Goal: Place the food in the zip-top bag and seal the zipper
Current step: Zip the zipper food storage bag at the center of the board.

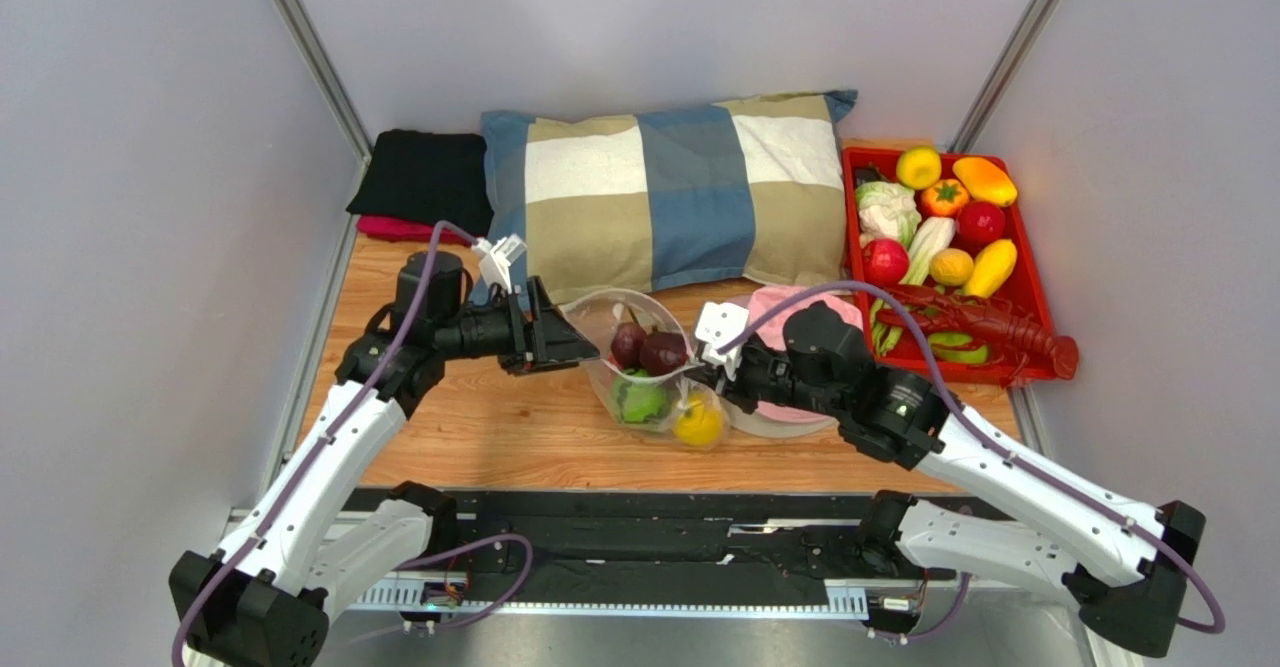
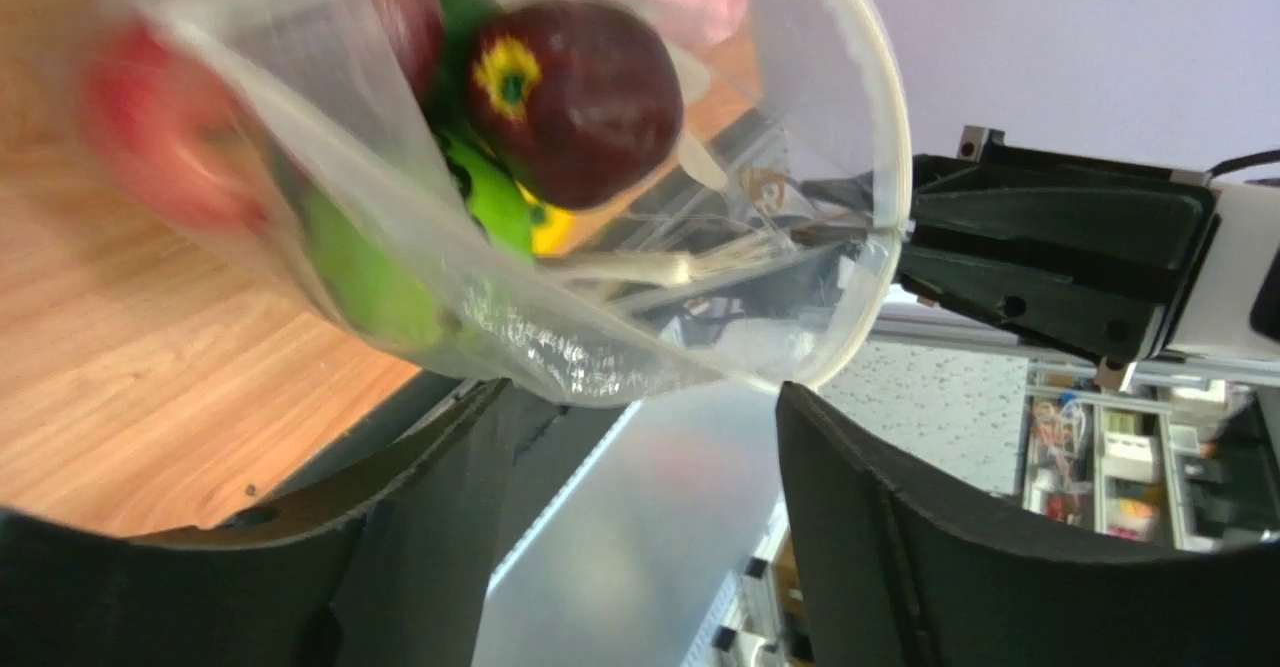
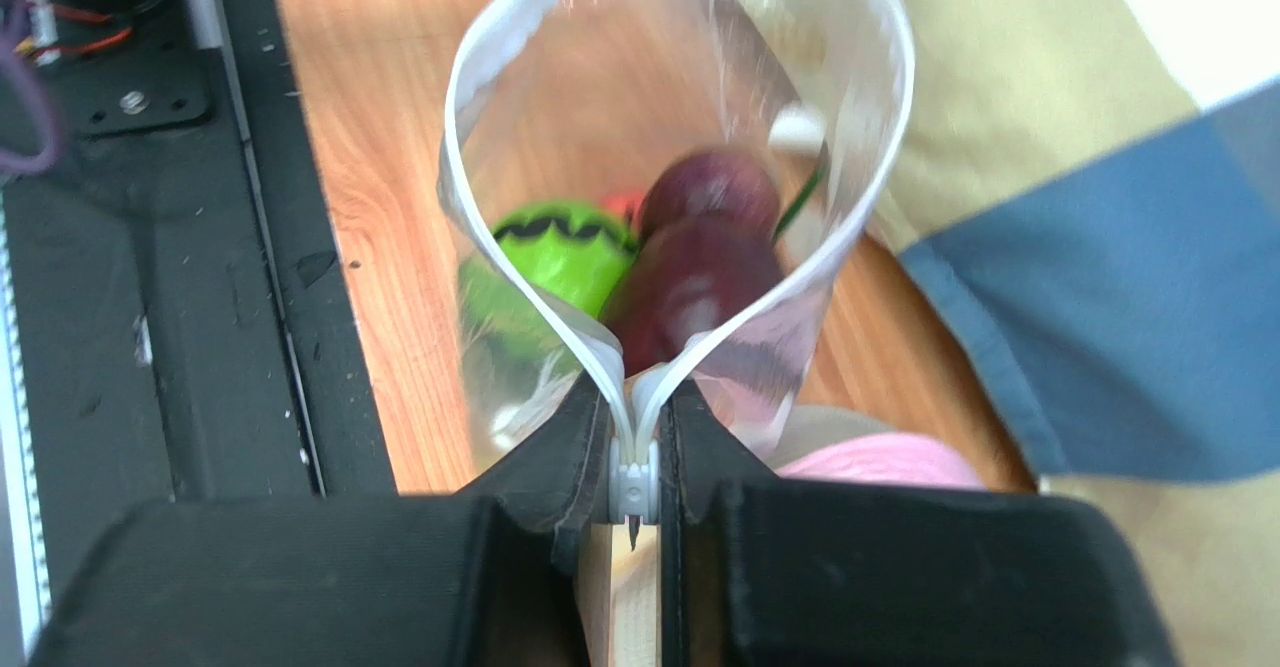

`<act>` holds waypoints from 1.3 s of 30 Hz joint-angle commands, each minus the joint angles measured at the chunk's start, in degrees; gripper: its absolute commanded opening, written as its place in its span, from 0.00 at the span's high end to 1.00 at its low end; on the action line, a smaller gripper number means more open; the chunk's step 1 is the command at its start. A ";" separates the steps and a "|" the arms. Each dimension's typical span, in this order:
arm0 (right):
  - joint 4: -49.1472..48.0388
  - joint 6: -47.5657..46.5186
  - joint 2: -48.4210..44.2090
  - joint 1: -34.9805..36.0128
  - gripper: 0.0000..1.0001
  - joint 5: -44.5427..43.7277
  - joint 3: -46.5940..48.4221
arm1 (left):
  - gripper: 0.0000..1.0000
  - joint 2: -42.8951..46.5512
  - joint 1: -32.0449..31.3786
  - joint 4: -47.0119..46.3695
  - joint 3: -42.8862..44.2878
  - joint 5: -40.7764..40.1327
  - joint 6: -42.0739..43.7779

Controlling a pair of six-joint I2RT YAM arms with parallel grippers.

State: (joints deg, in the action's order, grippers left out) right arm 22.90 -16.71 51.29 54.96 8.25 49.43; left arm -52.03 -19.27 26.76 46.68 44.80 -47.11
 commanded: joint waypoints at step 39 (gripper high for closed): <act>9.71 -19.15 -5.85 -4.95 1.00 15.21 -1.09 | 0.02 -12.47 -38.21 -20.70 8.52 -10.52 101.24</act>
State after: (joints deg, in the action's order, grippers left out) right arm 34.00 -33.32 46.72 50.15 21.76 48.31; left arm -62.26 -57.14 10.79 52.69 35.42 49.47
